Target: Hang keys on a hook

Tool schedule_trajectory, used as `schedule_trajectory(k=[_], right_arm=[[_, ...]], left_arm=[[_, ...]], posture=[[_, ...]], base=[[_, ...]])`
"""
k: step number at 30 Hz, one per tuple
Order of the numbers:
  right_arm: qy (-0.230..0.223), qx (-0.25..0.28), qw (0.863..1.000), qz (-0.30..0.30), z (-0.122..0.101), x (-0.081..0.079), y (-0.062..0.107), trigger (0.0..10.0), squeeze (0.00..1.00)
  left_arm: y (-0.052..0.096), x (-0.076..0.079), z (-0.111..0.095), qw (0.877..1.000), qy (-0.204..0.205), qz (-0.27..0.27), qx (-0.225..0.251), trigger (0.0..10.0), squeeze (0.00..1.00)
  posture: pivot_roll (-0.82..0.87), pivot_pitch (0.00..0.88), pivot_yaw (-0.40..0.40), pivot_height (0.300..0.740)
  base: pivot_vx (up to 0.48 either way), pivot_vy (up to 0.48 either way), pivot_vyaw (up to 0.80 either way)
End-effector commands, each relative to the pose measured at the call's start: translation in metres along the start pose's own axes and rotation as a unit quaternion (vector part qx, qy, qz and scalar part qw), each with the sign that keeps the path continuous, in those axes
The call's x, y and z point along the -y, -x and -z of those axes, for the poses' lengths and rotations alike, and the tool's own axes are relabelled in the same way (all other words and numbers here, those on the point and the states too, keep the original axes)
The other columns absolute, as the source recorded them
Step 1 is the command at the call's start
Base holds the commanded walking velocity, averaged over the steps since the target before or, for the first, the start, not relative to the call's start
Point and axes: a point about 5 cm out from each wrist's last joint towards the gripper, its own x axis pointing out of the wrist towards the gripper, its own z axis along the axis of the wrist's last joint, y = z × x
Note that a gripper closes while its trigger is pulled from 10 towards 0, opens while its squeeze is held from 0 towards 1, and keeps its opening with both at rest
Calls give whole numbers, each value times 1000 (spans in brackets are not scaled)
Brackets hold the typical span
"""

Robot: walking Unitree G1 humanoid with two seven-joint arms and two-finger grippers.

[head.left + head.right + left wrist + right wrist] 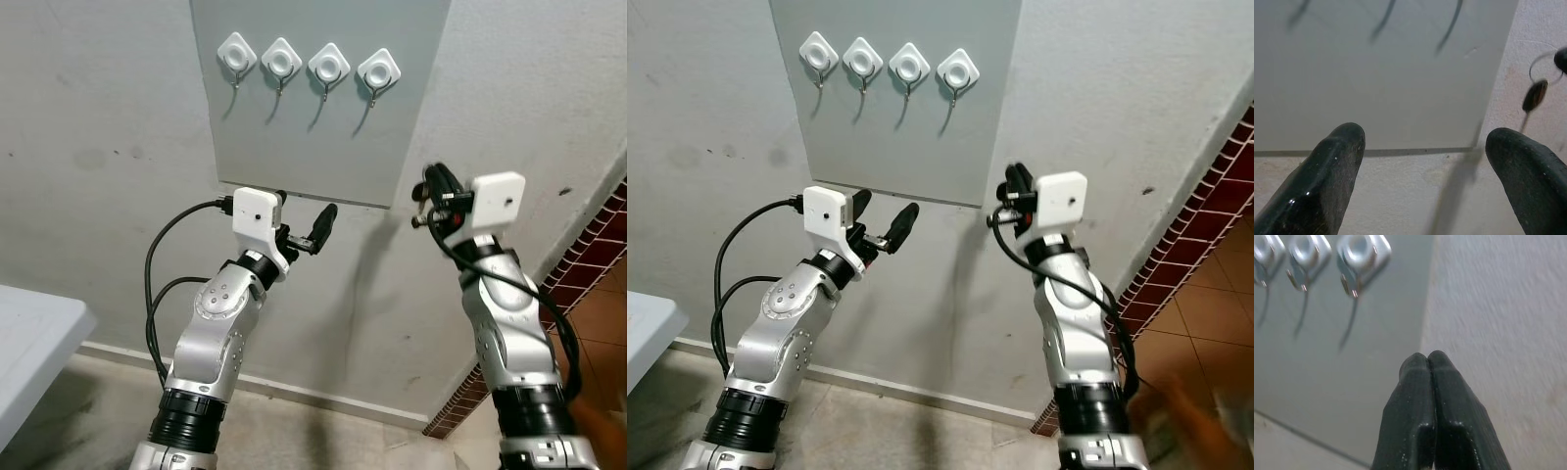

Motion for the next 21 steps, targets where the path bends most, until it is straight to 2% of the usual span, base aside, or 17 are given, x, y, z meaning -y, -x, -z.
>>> schedule_trajectory(k=[1, 8, 10, 21], right_arm=[[-9, 8, 1000, -11, -1, -2, -5, 10000, 0], [-20, 7, 998, -51, 1, -16, -10, 10000, 0], [-27, 9, 997, -76, 0, -25, -13, 10000, 0], [-60, 46, 993, -91, -14, -36, -28, 10000, 0]], left_arm=[[-3, 3, -10, 1000, -10, 11, 14, 10000, 0], [-5, 4, -14, 1000, -11, 14, 18, 10000, 0], [-6, 4, -15, 1000, -11, 15, 20, 10000, 0], [-9, 4, -20, 999, -13, 17, 25, 10000, 0]], posture=[[28, 12, -34, 740], [28, 16, -36, 740], [28, 17, -36, 740], [29, 17, -35, 740]], base=[[0, 0, 0], [0, 0, 0], [0, 0, 0], [0, 0, 0]])
